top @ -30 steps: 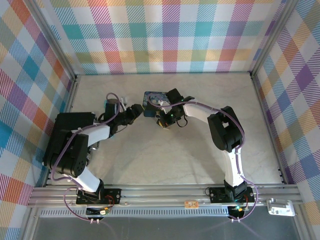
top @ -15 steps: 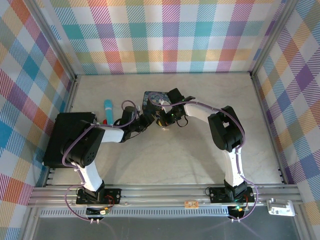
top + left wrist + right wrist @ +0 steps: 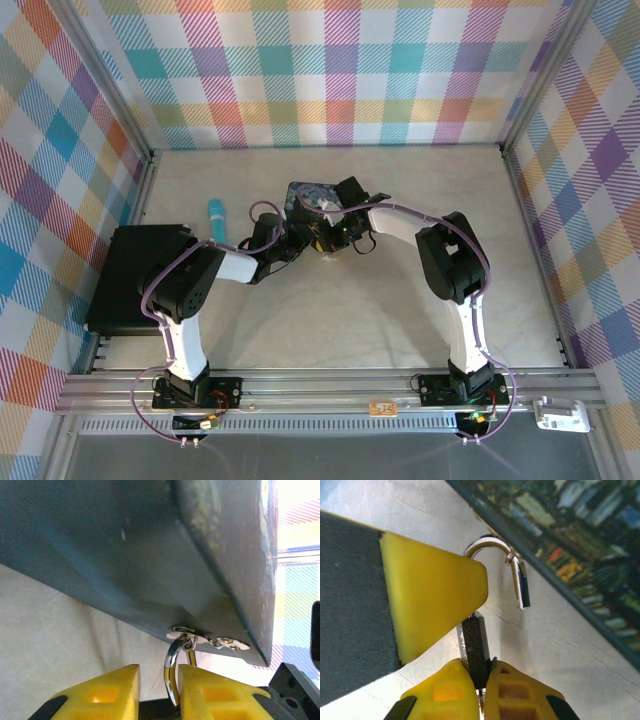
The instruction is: Unlock the padlock with the key
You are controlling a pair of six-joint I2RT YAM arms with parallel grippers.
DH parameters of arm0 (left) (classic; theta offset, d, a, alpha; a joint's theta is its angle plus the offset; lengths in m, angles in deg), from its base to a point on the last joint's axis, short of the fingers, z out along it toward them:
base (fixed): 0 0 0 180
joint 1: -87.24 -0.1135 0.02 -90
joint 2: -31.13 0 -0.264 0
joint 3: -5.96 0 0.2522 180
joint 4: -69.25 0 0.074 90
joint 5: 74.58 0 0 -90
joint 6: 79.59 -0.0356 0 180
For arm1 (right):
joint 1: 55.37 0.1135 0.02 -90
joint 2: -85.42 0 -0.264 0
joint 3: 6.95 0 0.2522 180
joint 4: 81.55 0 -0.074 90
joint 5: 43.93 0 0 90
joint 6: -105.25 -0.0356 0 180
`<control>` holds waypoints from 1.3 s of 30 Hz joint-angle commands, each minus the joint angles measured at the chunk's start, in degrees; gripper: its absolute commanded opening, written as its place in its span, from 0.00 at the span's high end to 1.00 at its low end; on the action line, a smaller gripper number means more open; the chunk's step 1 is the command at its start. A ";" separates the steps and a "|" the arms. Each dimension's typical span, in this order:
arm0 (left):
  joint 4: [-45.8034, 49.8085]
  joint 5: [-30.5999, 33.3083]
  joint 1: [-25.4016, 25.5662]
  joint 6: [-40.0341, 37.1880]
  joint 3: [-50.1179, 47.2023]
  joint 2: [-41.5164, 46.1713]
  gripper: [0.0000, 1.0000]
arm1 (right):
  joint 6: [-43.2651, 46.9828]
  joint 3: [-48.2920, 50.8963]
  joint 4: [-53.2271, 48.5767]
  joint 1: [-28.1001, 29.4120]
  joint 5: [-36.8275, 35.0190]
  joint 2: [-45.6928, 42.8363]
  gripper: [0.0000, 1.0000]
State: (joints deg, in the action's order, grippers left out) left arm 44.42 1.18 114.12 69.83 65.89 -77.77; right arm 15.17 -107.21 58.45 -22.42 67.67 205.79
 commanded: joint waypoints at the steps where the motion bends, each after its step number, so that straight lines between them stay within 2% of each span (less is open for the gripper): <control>1: -2.39 1.70 0.35 0.79 1.53 -1.20 0.76 | -0.56 0.34 1.36 -0.25 2.31 -1.46 1.00; 5: -2.68 2.27 0.37 0.70 1.88 -1.99 0.82 | -0.51 0.45 1.34 -0.20 2.48 -1.48 1.00; 11: -4.41 1.93 0.36 1.71 1.66 -3.24 0.99 | -0.85 0.45 1.70 -0.23 2.73 -1.77 1.00; 14: -4.86 2.02 0.37 1.97 1.12 -3.25 1.00 | -1.10 0.50 2.06 -0.22 2.65 -2.24 1.00; 15: -4.96 2.02 0.37 1.99 1.03 -3.25 1.00 | -1.30 0.61 2.17 -0.22 2.37 -2.46 0.97; 20: -5.18 2.37 0.37 2.19 0.65 -3.24 1.00 | -4.49 3.35 2.77 -0.40 -0.26 -7.05 0.58; 26: -5.97 2.46 0.37 2.72 0.46 -3.45 1.00 | -14.73 8.92 5.75 -4.03 -2.32 -15.47 0.37; 29: -5.89 2.59 0.37 2.71 0.38 -3.36 1.00 | -19.55 8.98 6.85 -6.80 -5.38 -16.98 0.32; 34: -6.32 3.08 0.37 3.38 0.09 -3.46 1.00 | -23.34 6.39 9.60 -8.60 -15.36 -15.38 0.22; 39: -6.61 3.85 0.54 3.92 0.12 -3.54 1.00 | -27.08 1.60 13.22 -9.04 -13.45 -9.43 0.20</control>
State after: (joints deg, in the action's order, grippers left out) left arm 39.00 2.71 114.23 72.80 66.81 -80.15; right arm -7.76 -103.34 67.56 -31.92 54.65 193.69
